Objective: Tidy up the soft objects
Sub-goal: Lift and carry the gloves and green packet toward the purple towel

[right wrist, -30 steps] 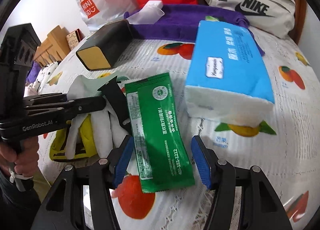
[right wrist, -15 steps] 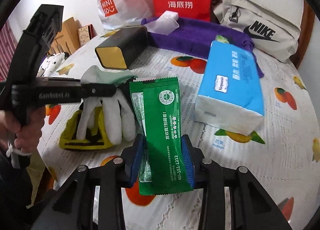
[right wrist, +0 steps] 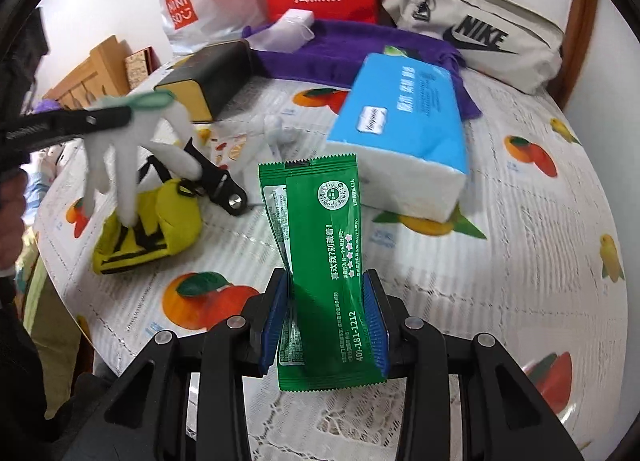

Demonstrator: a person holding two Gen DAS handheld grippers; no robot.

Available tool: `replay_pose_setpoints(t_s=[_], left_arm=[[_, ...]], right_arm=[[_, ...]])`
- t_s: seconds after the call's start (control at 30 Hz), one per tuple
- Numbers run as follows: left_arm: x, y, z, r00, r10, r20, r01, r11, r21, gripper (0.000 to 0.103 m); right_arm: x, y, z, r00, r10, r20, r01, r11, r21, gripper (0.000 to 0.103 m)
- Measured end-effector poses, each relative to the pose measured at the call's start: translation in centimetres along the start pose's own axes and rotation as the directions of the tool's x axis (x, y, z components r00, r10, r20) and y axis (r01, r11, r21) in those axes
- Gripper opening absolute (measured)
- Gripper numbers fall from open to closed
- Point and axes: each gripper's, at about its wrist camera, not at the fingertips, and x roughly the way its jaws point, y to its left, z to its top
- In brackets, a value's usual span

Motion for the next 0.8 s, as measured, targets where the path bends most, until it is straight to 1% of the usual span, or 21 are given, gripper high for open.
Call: replay_pose_setpoints(t_s=[0.1, 0.2, 0.37, 0.57, 0.7, 0.8], left_arm=[[-0.3, 0.6, -0.1, 0.999, 0.048, 0.001, -0.048, 0.999, -0.003, 0.012], [0.1, 1.7, -0.6, 0.993, 0.116, -0.023, -0.116, 0.993, -0.015, 0.012], [1.9, 3.8, -2.3, 0.983, 0.165, -0.078, -0.169, 0.985, -0.044, 0.012], [4.0, 4.6, -3.7, 0.977, 0.168, -0.131, -0.175, 0.983, -0.049, 0.012], [4.4, 4.3, -3.6, 0.98, 0.165, -0.114, -0.17, 0.985, -0.032, 0.012], [4.3, 4.0, -3.2, 0.984, 0.139, -0.11, -0.142, 0.989, -0.029, 0.011]], right_arm=[[0.1, -0.7, -0.3, 1.0, -0.026, -0.012, 0.026, 0.999, 0.034, 0.038], [0.1, -1.2, -0.5, 0.999, -0.051, -0.018, 0.052, 0.997, 0.054, 0.038], [0.8, -2.0, -0.5, 0.996, -0.073, -0.041, 0.076, 0.994, 0.083, 0.038], [1.8, -2.3, -0.5, 0.995, -0.079, -0.054, 0.084, 0.991, 0.105, 0.038], [2.0, -2.2, -0.4, 0.995, -0.087, -0.055, 0.092, 0.991, 0.101, 0.038], [1.9, -2.1, -0.3, 0.995, -0.087, -0.057, 0.092, 0.991, 0.095, 0.037]])
